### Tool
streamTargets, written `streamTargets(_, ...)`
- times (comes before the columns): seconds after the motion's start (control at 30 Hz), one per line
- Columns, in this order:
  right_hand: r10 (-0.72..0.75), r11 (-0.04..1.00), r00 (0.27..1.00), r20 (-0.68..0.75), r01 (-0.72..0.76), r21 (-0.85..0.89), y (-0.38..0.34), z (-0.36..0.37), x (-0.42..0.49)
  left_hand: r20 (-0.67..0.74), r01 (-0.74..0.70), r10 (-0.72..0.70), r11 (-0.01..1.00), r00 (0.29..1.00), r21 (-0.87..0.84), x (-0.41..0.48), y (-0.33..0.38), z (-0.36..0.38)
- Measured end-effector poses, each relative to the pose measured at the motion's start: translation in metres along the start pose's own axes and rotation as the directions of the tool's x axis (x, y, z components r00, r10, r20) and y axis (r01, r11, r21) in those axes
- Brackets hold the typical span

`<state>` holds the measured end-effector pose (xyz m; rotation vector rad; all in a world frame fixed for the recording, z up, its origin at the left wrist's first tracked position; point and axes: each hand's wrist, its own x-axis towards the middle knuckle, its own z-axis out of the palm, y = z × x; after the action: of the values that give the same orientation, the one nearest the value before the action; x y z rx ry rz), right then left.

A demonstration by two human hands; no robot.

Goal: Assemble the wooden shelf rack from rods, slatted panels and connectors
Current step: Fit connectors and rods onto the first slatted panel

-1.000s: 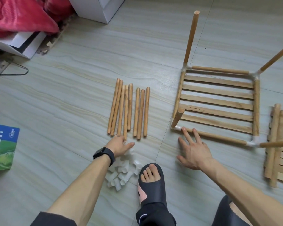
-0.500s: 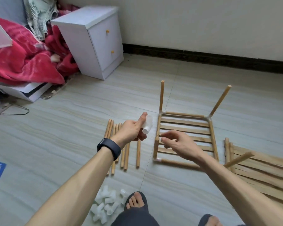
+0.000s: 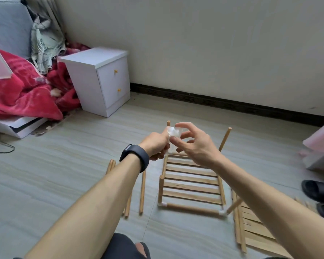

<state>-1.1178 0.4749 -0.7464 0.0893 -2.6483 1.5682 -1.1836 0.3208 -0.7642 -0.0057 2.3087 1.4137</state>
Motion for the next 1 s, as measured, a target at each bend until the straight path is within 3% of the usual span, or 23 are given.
streamTargets(0.07,0.052,0.999,0.998,-0.037,-0.051,0.013,0.004,0.003,-0.004,-0.018,-0.042,0.041,0.995,0.999,-0.094,-0.007,-0.002,0.007)
streamTargets(0.27,0.266,0.953,0.964,0.001,-0.263,0.151,0.026,0.008,-0.022,0.119,-0.119,0.143,0.975,0.982,-0.187,-0.017,-0.019,0.005)
streamTargets(0.33,0.305,0.938,0.953,0.003,-0.3,0.172,0.03,0.008,-0.022,0.114,-0.12,0.138,0.98,0.984,-0.157,-0.016,-0.02,0.002)
streamTargets(0.47,0.239,0.967,0.97,-0.029,-0.236,0.098,0.035,0.014,-0.021,0.031,-0.068,0.069,0.997,0.997,-0.048,-0.01,-0.028,-0.003)
streamTargets(0.7,0.217,0.954,0.955,0.202,-0.252,0.162,0.044,0.039,-0.02,0.053,-0.086,0.078,0.981,0.996,0.173,-0.001,-0.045,-0.011)
streamTargets(0.87,0.305,0.885,0.931,0.202,-0.356,0.301,0.053,0.053,-0.008,0.087,-0.067,0.049,0.974,0.995,0.218,0.005,-0.049,-0.005)
streamTargets(1.0,0.465,0.714,0.862,0.204,-0.501,0.488,0.064,0.058,-0.003,0.212,0.048,-0.088,0.981,0.973,0.187,0.009,-0.061,-0.007)
